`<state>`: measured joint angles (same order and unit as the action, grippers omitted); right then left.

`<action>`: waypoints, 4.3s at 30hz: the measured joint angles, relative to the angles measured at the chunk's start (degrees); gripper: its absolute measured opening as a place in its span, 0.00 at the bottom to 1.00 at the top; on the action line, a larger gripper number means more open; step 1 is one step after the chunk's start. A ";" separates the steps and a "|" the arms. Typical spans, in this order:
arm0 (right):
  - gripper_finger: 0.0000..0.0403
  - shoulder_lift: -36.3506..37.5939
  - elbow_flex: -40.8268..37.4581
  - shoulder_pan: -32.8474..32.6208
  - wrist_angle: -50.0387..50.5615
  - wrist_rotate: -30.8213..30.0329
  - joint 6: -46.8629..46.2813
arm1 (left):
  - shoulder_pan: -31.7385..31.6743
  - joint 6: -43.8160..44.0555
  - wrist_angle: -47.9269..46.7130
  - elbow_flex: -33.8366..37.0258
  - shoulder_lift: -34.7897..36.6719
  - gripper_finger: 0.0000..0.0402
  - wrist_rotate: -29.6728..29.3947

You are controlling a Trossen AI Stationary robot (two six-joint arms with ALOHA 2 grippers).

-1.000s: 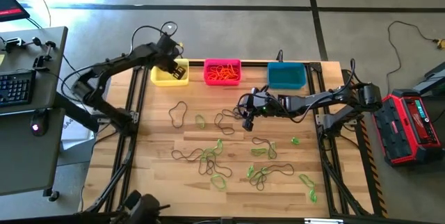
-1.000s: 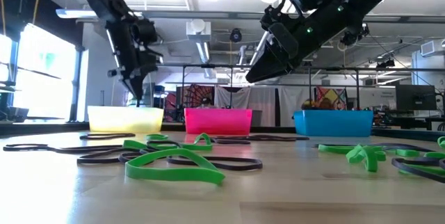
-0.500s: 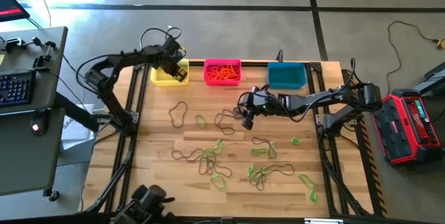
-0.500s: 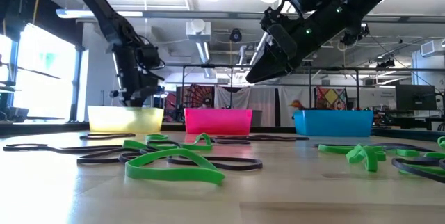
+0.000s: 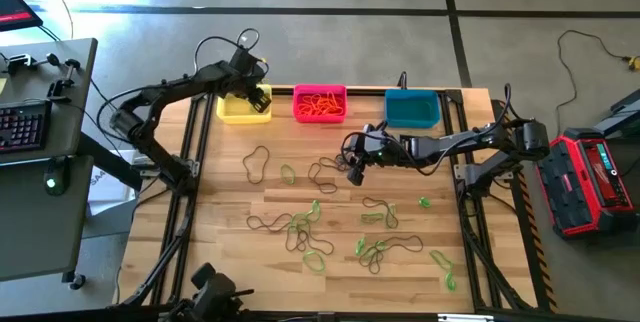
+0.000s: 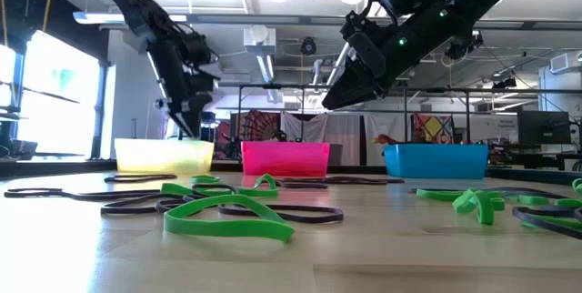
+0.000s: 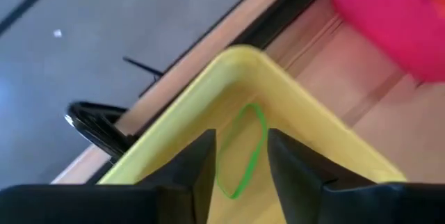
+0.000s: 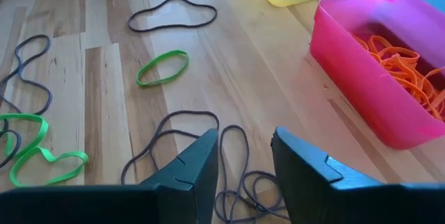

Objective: Sort rubber bands into baskets
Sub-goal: Put the green rubber band into the yellow bin

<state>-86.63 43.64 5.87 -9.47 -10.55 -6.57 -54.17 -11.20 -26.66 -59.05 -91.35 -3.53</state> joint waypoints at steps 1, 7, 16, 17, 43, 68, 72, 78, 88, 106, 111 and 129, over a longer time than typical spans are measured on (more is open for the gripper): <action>0.31 0.00 0.00 0.00 0.02 -0.02 0.00 | 0.13 0.00 0.03 0.00 0.77 0.33 0.01; 0.31 0.00 0.00 -0.02 0.18 -0.15 0.07 | 1.62 -1.63 -1.79 0.05 4.77 0.39 2.87; 0.31 0.00 0.00 -0.02 0.22 -0.20 0.52 | 15.69 -10.37 -7.32 0.22 10.70 0.31 15.88; 0.31 0.00 0.00 -0.02 0.22 -0.20 0.55 | 17.86 -10.95 -7.96 0.22 10.75 0.31 15.98; 0.31 0.00 0.00 -0.02 1.10 -0.24 0.55 | 39.17 -13.50 -8.86 0.26 -7.39 0.34 5.85; 0.31 0.00 0.00 -0.02 1.64 -0.24 -0.04 | 35.39 -11.05 -8.70 0.31 -9.40 0.00 -2.21; 0.31 0.00 0.00 -0.02 1.76 -0.26 -0.04 | 32.70 -9.26 -8.76 0.31 -5.08 0.00 -2.16; 0.31 0.00 0.00 -0.02 1.76 -0.28 -0.04 | 25.04 -3.42 -8.68 0.28 4.08 0.00 -6.86; 0.31 0.00 0.00 0.14 1.66 -0.28 -0.01 | 6.52 -2.36 -9.48 0.22 9.16 0.00 -8.56; 0.31 0.00 0.00 0.24 1.70 -0.28 -0.04 | -0.14 -2.38 -6.20 0.22 -0.77 0.07 -3.61; 0.31 0.00 0.00 0.24 1.87 -2.98 -2.49 | -0.02 -2.36 -6.07 0.22 0.60 0.18 -3.63; 0.31 0.00 0.00 0.16 2.84 -2.30 -2.47 | 6.58 -0.24 1.35 0.24 6.43 0.33 -3.00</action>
<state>-86.63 43.64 6.03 -6.63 -12.84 -9.04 -47.59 -11.44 -25.31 -58.81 -84.92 -6.53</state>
